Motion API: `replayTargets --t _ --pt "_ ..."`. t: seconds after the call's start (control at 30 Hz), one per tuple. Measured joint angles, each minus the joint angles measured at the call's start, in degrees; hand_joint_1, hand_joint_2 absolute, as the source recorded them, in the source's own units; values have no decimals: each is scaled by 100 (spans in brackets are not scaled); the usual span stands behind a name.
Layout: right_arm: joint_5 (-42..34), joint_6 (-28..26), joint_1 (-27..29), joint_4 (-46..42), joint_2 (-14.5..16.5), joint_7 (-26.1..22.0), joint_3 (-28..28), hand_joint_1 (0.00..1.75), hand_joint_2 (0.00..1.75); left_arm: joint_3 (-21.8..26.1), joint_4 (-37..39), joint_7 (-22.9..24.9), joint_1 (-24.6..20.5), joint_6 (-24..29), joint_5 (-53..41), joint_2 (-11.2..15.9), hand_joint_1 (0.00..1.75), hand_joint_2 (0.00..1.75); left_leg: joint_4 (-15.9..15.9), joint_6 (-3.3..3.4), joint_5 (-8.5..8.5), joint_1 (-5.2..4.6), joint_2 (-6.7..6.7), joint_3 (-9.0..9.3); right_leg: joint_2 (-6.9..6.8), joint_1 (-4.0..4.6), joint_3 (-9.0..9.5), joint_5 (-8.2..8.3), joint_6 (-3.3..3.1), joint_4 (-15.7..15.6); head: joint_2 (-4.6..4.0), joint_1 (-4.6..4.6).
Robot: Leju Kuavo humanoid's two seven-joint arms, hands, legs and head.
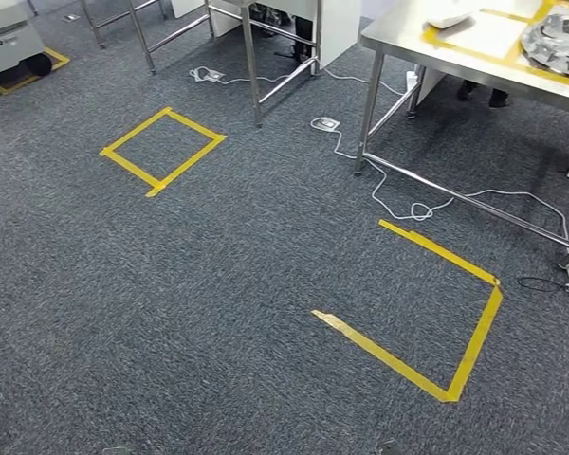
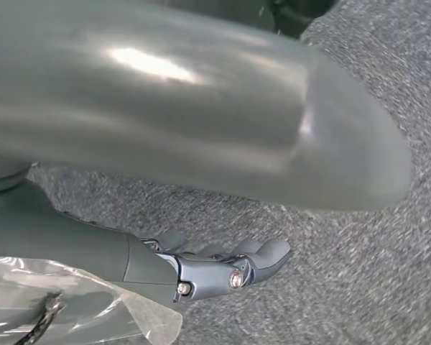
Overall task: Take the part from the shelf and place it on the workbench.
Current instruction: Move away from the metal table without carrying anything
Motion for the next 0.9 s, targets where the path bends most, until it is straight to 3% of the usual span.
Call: replayTargets --t 0.07,0.1,0.17,0.2,0.27,0.33,0.37,0.4,0.43,0.47,0.53,0.57,0.6,0.67,0.7,0.77,0.83,0.9 --pt "22 0 -6 2 0 2 24 0 0 14 -1 4 -16 -3 -27 -4 0 0 -677 65 216 -42 261 338 -124 36 26 -37 56 19 0 -2" --pt "28 0 -9 3 -1 -4 36 0 0 16 -1 7 -21 -14 -41 -8 0 0 -804 99 225 -62 332 386 -184 54 34 -53 83 26 0 -2" --pt "32 0 -25 3 -1 -20 61 0 0 20 -1 12 -7 -43 -53 -23 0 0 -831 165 220 -70 243 367 -296 65 54 -78 139 24 0 1" --pt "31 0 -36 3 -2 -26 71 0 0 22 0 14 6 -56 -53 -32 0 0 -843 195 232 -60 180 367 -250 56 49 -116 175 50 0 5" --pt "31 2 -49 4 -5 -33 86 0 0 27 0 9 10 -69 -61 -42 0 0 -871 261 263 -32 56 374 42 32 -94 -352 234 387 0 29" --pt "27 30 -33 7 -27 -37 91 0 0 28 0 -32 -4 -80 -129 -51 0 0 -870 301 276 -27 -90 356 331 15 -471 -740 255 1191 0 51" --pt "20 58 -19 8 -45 -40 92 0 0 24 0 -68 -6 -85 -190 -61 0 0 -867 310 279 -30 -174 350 381 12 -661 -867 258 1565 0 51" --pt "8 89 -5 9 -67 -47 93 0 0 16 0 -107 -1 -88 -258 -73 0 0 -865 313 280 -32 -260 351 401 12 -779 -884 257 1769 0 52" --pt "-10 117 3 10 -87 -54 93 0 0 4 0 -141 5 -89 -318 -86 0 0 -862 313 280 -32 -344 357 413 12 -789 -777 251 1732 0 53" --pt "-33 139 8 10 -111 -60 93 0 0 -15 0 -162 8 -87 -370 -105 0 0 -862 311 278 -32 -429 369 442 9 -685 -564 238 1451 0 52" --pt "-77 160 11 10 -155 -64 92 0 0 -64 0 -178 2 -83 -442 -149 0 0 -851 288 269 -39 -587 382 663 -12 -338 -134 206 621 0 51" --pt "-95 164 13 10 -173 -62 92 0 0 -89 0 -177 -6 -82 -466 -172 0 0 -840 265 266 -43 -658 371 778 -23 -199 -24 192 306 1 50" --pt "-110 166 14 10 -189 -58 92 0 0 -108 1 -177 -12 -82 -482 -190 0 0 -830 234 268 -41 -717 349 862 -27 -120 2 180 145 1 49" --pt "-138 164 15 10 -212 -49 91 0 0 -126 3 -177 -7 -80 -496 -217 0 0 -823 158 290 -23 -831 298 825 -19 -82 -17 147 96 1 47" --pt "-153 163 13 10 -221 -46 89 0 0 -130 5 -182 2 -79 -498 -225 0 0 -803 122 278 -15 -804 280 765 -21 -68 -4 117 82 0 47" --pt "-186 161 14 10 -227 -55 81 0 0 -133 7 -215 2 -85 -497 -235 0 0 -532 53 87 -21 -545 153 618 -33 -45 13 47 45 0 18" --pt "-223 155 35 10 -229 -66 70 0 0 -136 7 -257 -22 -104 -501 -239 0 0 174 -6 -295 -13 -252 -177 436 -26 -31 -1 -2 36 0 -12" --pt "-257 144 54 10 -230 -70 61 0 0 -141 7 -280 -29 -132 -521 -240 0 0 801 -44 -506 8 -183 -476 255 -18 -24 -24 -16 41 0 -14"
